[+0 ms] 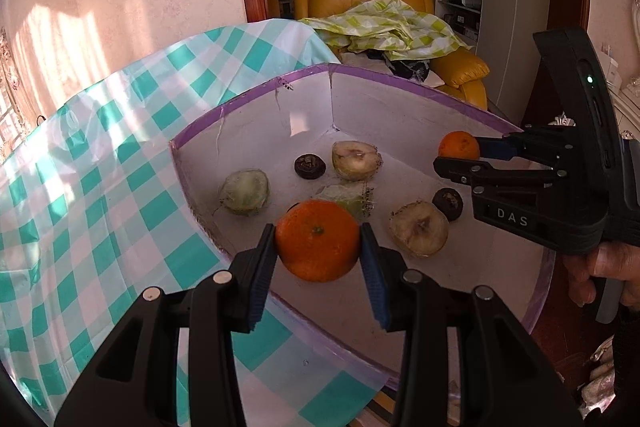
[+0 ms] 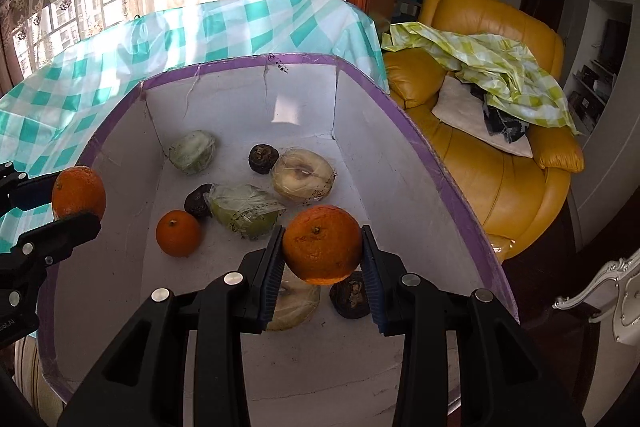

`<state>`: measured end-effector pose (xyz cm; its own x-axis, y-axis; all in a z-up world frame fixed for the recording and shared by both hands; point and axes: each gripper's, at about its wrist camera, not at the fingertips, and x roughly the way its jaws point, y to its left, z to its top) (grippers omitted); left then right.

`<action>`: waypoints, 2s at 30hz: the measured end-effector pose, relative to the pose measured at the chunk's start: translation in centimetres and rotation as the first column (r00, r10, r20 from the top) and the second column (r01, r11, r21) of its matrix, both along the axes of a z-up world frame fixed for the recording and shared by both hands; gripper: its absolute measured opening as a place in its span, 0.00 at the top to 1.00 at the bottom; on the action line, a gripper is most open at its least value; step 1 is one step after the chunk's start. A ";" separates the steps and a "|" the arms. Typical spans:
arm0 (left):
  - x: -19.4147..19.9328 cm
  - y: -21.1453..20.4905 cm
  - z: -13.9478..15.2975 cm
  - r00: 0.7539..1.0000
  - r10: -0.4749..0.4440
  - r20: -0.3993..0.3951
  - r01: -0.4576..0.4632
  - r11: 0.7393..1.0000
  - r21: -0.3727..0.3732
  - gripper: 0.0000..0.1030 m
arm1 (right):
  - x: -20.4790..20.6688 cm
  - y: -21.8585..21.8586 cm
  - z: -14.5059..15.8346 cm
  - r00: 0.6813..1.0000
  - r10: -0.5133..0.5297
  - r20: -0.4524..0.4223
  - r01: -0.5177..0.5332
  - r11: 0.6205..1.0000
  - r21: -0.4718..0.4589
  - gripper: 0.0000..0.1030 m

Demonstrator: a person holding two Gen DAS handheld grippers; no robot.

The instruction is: Organize fruits

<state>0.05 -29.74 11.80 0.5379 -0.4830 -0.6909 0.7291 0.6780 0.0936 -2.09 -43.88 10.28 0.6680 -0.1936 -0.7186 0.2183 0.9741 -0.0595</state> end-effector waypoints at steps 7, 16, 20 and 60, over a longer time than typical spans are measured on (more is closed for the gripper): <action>0.9 -3.4 -0.8 0.998 -0.058 -0.018 0.060 0.996 0.068 0.60 | 0.9 -2.6 0.9 1.000 -0.022 -0.007 0.022 0.999 -0.034 0.64; 1.4 -7.7 -3.6 0.990 -0.110 -0.083 0.128 0.959 0.252 0.59 | 3.6 -2.2 -0.7 0.994 0.052 -0.099 -0.060 0.995 -0.075 0.64; 1.9 -8.4 -4.6 0.988 -0.098 -0.120 0.130 0.944 0.302 0.59 | 3.7 -2.2 -1.3 0.988 0.073 -0.135 -0.083 0.994 -0.066 0.64; 0.9 -5.7 -2.3 0.998 -0.033 -0.051 0.038 0.994 0.100 0.02 | 1.8 -1.7 0.2 0.999 0.053 -0.004 -0.053 0.992 -0.116 0.17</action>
